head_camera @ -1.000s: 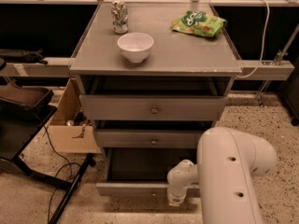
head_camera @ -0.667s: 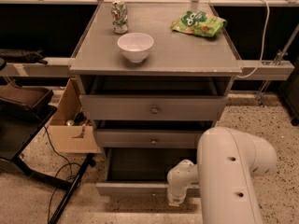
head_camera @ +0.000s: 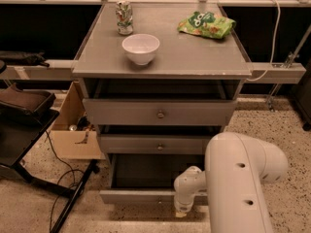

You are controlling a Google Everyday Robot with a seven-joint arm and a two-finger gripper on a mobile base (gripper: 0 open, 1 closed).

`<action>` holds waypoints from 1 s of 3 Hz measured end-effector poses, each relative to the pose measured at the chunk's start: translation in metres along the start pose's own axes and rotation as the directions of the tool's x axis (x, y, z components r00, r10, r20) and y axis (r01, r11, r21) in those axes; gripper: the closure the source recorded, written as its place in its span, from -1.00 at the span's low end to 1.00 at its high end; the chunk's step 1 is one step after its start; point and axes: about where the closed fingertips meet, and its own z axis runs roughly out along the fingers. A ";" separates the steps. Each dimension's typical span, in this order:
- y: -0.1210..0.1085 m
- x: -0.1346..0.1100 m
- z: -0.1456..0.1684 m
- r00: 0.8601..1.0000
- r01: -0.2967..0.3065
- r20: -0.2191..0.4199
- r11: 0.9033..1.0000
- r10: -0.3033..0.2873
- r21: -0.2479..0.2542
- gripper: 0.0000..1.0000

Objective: Open bottom drawer

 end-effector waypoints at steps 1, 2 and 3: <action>0.000 0.000 0.000 1.000 0.000 0.000 1.000 0.000 0.000 -0.85; 0.000 0.000 0.000 1.000 0.000 0.000 1.000 0.000 0.000 -1.00; 0.000 0.000 -0.001 1.000 0.000 0.000 1.000 0.000 0.000 -1.00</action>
Offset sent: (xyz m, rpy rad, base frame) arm 0.0000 0.0000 0.0000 0.0000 0.0000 0.0000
